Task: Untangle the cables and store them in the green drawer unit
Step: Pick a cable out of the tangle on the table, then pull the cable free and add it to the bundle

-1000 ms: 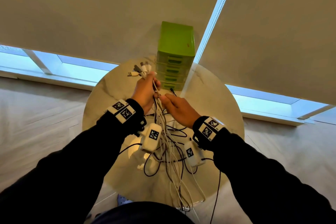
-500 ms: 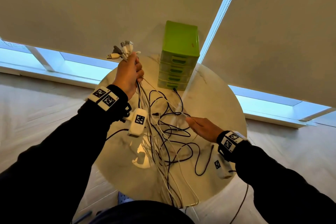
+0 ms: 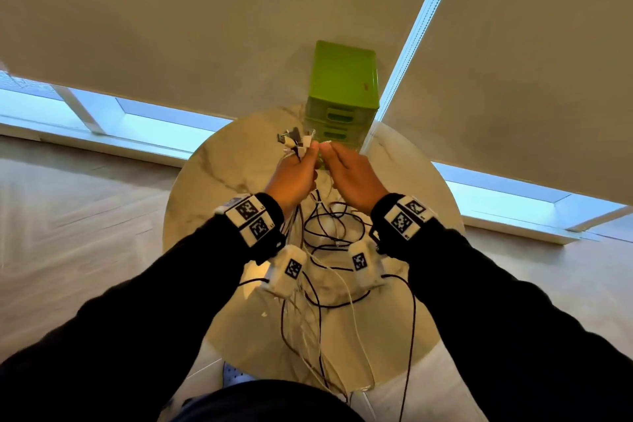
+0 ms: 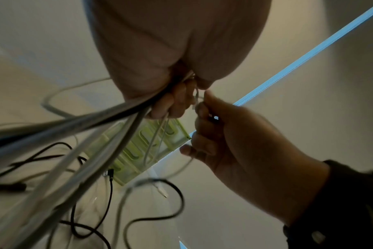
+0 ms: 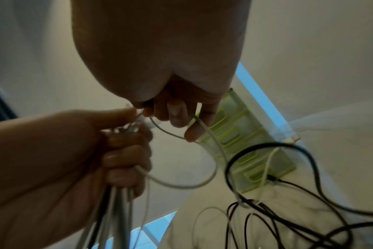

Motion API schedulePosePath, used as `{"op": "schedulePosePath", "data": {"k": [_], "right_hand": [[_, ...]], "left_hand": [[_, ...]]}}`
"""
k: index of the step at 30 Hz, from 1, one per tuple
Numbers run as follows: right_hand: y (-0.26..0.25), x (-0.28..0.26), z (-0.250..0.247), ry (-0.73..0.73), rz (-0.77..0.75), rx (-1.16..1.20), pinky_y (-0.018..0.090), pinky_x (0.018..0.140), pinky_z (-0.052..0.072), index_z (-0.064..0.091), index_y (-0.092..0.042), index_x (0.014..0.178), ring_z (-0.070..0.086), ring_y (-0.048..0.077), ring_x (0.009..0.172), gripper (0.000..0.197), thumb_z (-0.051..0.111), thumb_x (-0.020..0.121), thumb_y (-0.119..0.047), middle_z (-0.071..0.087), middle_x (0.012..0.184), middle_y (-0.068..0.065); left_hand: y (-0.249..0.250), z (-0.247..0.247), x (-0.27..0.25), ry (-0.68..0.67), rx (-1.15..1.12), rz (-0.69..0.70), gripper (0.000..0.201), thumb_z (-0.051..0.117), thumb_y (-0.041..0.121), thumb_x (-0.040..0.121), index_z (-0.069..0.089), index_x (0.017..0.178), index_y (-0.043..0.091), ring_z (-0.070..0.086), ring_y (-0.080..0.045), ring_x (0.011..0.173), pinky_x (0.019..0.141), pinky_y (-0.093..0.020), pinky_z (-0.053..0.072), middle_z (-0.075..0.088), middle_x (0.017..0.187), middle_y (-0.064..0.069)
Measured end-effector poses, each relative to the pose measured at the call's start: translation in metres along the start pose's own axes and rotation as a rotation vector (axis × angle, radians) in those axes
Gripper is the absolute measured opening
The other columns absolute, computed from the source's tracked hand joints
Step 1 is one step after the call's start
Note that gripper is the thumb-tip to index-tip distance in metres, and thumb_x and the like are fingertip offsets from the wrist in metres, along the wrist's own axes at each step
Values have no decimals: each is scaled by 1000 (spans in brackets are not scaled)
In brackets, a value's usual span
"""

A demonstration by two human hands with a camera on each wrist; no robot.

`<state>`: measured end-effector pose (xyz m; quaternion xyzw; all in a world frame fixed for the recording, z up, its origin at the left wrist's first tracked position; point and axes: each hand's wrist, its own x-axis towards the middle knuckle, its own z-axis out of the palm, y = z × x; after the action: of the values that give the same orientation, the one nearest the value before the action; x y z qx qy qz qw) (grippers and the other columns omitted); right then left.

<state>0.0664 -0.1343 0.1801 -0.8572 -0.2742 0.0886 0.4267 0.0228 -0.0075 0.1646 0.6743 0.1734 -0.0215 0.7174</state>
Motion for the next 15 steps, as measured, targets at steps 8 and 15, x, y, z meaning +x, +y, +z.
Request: {"op": "schedulePosePath", "data": {"k": [8, 15], "right_hand": [[5, -7, 15, -183, -142, 82, 21, 76, 48, 59, -15, 105, 60, 0, 80, 33, 31, 109, -32, 63, 90, -10], [39, -35, 8, -326, -12, -14, 20, 67, 41, 50, -16, 84, 46, 5, 64, 41, 30, 107, -43, 51, 74, -4]], "left_hand": [[9, -12, 2, 13, -262, -118, 41, 48, 38, 104, 51, 67, 22, 29, -10, 48, 48, -25, 23, 35, 49, 8], [9, -24, 13, 179, -304, -43, 32, 42, 36, 107, 45, 80, 19, 30, -5, 41, 47, -24, 22, 41, 68, 4]]}}
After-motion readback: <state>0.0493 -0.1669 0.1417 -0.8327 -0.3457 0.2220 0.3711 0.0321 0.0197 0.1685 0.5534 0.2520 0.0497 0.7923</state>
